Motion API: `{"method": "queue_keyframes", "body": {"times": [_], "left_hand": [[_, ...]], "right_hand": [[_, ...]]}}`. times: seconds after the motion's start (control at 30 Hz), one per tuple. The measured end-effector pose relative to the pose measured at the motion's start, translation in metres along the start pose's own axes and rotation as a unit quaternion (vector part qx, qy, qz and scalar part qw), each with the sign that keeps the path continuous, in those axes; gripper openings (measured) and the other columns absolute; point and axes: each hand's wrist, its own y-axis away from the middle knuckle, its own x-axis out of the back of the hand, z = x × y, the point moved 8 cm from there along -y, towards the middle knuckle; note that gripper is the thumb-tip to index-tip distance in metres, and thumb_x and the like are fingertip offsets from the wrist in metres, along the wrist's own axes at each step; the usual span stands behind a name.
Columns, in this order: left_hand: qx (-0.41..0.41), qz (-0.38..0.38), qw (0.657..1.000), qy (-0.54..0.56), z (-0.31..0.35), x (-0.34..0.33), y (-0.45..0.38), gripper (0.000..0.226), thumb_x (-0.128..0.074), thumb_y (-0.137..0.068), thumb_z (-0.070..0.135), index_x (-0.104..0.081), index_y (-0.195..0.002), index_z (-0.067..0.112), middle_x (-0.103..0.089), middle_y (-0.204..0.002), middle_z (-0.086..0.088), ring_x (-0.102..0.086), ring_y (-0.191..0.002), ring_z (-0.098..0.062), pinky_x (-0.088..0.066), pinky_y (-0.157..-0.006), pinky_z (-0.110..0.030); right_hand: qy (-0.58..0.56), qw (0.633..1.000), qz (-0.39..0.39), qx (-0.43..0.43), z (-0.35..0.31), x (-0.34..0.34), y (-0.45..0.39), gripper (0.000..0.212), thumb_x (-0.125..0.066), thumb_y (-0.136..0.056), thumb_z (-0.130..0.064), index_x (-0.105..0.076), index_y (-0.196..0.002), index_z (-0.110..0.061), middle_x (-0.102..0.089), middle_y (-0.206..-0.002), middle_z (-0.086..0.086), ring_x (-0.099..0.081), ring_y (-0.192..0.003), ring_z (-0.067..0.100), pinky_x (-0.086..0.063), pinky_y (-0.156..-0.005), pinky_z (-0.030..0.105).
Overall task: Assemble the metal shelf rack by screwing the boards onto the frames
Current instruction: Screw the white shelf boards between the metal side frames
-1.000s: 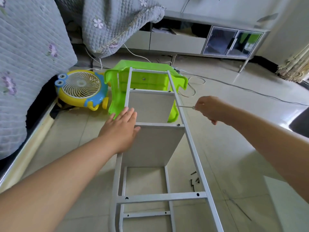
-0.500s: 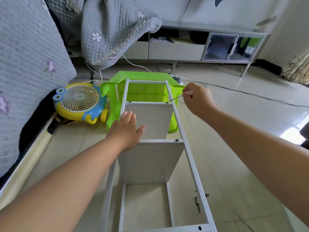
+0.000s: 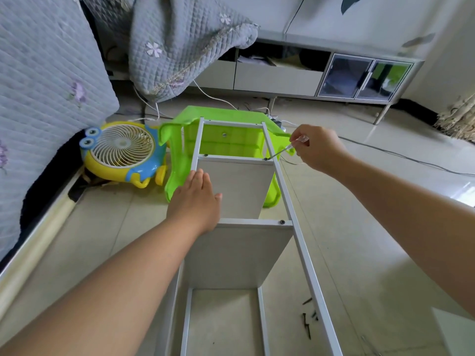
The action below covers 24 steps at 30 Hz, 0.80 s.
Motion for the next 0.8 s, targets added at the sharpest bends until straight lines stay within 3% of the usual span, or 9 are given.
{"method": "queue_keyframes", "body": {"times": [0.2, 0.3, 0.43, 0.53, 0.63, 0.7, 0.73, 0.8], "left_hand": [[-0.002, -0.016, 1.0, 0.005, 0.004, -0.002, 0.005, 0.06, -0.022, -0.101, 0.031, 0.001, -0.147, 0.0, 0.007, -0.156, -0.011, 0.008, -0.145, -0.021, -0.005, -0.118, -0.034], [-0.005, -0.021, 1.0, 0.007, 0.004, -0.002, 0.007, 0.06, -0.022, -0.101, 0.031, 0.001, -0.147, 0.0, 0.008, -0.156, -0.011, 0.008, -0.144, -0.021, -0.005, -0.118, -0.033], [-0.006, -0.021, 1.0, 0.016, 0.004, -0.001, 0.007, 0.06, -0.022, -0.101, 0.031, 0.001, -0.147, 0.001, 0.008, -0.156, -0.01, 0.008, -0.144, -0.021, -0.005, -0.118, -0.033], [-0.007, -0.017, 1.0, 0.016, 0.004, -0.001, 0.006, 0.06, -0.024, -0.101, 0.031, 0.0, -0.147, 0.0, 0.007, -0.156, -0.011, 0.007, -0.145, -0.021, -0.005, -0.118, -0.034], [-0.003, -0.014, 1.0, 0.015, 0.004, -0.002, 0.006, 0.06, -0.024, -0.101, 0.031, 0.0, -0.147, 0.001, 0.007, -0.156, -0.011, 0.008, -0.145, -0.021, -0.004, -0.118, -0.034], [-0.002, -0.013, 1.0, 0.012, 0.005, -0.002, 0.006, 0.06, -0.024, -0.101, 0.031, 0.0, -0.147, 0.001, 0.007, -0.156, -0.011, 0.008, -0.145, -0.021, -0.004, -0.118, -0.034], [-0.003, -0.012, 1.0, 0.01, 0.005, -0.002, 0.006, 0.06, -0.024, -0.101, 0.031, 0.0, -0.147, 0.001, 0.007, -0.156, -0.011, 0.008, -0.145, -0.021, -0.004, -0.118, -0.034], [-0.005, -0.011, 1.0, 0.009, 0.005, -0.002, 0.006, 0.06, -0.024, -0.101, 0.031, 0.0, -0.147, 0.001, 0.007, -0.156, -0.011, 0.008, -0.145, -0.021, -0.003, -0.118, -0.034]], "right_hand": [[0.003, 1.0, -0.001, 0.019, -0.007, 0.004, -0.001, 0.022, -0.046, -0.09, -0.003, -0.063, -0.104, -0.001, -0.064, -0.103, 0.019, -0.045, -0.078, 0.016, -0.031, -0.059, 0.022], [0.015, 0.999, -0.03, 0.013, -0.008, -0.001, -0.002, 0.023, -0.044, -0.09, -0.003, -0.062, -0.105, -0.001, -0.063, -0.105, 0.021, -0.045, -0.077, 0.018, -0.036, -0.064, 0.021], [0.052, 0.997, -0.051, 0.023, -0.015, -0.002, -0.004, 0.024, -0.043, -0.091, -0.004, -0.062, -0.105, -0.001, -0.064, -0.104, 0.02, -0.046, -0.076, 0.02, -0.033, -0.053, 0.022], [0.102, 0.992, -0.074, 0.026, -0.02, -0.004, -0.012, 0.025, -0.041, -0.093, -0.008, -0.061, -0.106, -0.001, -0.065, -0.104, 0.018, -0.052, -0.08, 0.027, -0.035, -0.058, 0.027], [0.194, 0.975, -0.103, 0.019, -0.024, -0.011, -0.028, 0.036, -0.039, -0.097, -0.021, -0.058, -0.078, 0.002, -0.062, -0.081, 0.016, -0.057, -0.093, 0.032, -0.041, -0.067, 0.03], [0.235, 0.966, -0.104, 0.001, -0.025, -0.013, -0.038, 0.046, -0.034, -0.099, -0.028, -0.041, -0.061, -0.003, -0.046, -0.066, 0.009, -0.056, -0.093, 0.033, -0.037, -0.068, 0.029], [0.233, 0.967, -0.106, -0.013, -0.024, -0.013, -0.041, 0.045, -0.032, -0.099, -0.029, -0.041, -0.065, -0.001, -0.046, -0.069, 0.009, -0.054, -0.09, 0.033, -0.035, -0.068, 0.028], [0.206, 0.97, -0.128, -0.031, -0.026, -0.015, -0.045, 0.033, -0.033, -0.099, -0.026, -0.049, -0.091, 0.002, -0.048, -0.079, 0.014, -0.053, -0.08, 0.031, -0.035, -0.066, 0.026]]}}
